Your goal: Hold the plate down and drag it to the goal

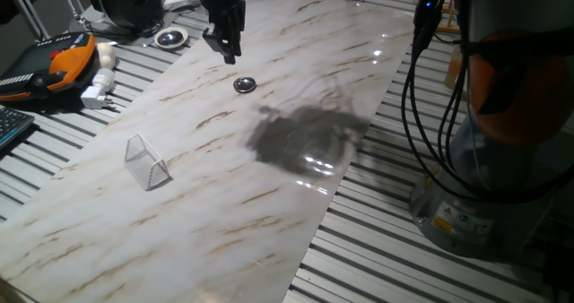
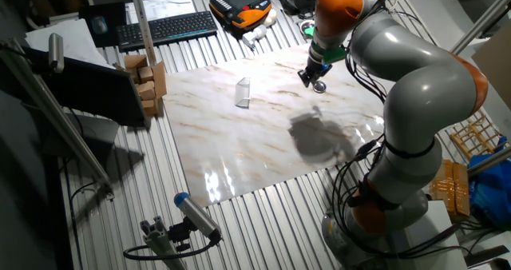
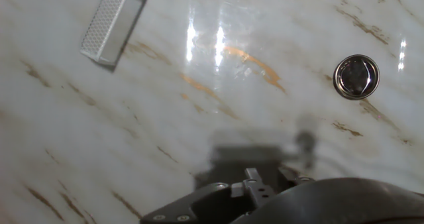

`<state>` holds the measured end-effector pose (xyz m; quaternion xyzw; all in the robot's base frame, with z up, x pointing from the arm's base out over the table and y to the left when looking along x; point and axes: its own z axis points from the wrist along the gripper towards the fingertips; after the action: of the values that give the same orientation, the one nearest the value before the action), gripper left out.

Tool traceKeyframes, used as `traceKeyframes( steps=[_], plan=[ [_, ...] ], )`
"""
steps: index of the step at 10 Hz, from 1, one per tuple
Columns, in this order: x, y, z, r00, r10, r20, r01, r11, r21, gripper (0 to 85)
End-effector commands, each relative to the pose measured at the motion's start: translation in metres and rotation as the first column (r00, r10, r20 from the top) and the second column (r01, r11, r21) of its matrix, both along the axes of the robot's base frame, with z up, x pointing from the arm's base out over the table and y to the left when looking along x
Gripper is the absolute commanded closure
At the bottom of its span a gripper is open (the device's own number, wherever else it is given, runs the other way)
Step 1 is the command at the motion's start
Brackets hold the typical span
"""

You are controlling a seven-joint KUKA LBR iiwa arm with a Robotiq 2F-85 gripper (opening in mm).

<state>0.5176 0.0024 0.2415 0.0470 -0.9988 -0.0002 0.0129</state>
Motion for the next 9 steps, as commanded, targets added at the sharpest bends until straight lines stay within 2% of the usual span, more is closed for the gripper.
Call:
traceKeyframes(
  steps=[1,6,9],
  plan=[
    [0.0014,-0.0010,-0.0005,1.000,0.000,0.000,0.000,1.000,0.004,85.0],
    [0.0046,-0.0043,-0.0054,0.999,-0.040,0.005,0.040,0.999,-0.006,85.0],
    [0.0055,-0.0055,-0.0089,0.992,-0.128,0.001,0.128,0.991,-0.021,85.0]
  ],
)
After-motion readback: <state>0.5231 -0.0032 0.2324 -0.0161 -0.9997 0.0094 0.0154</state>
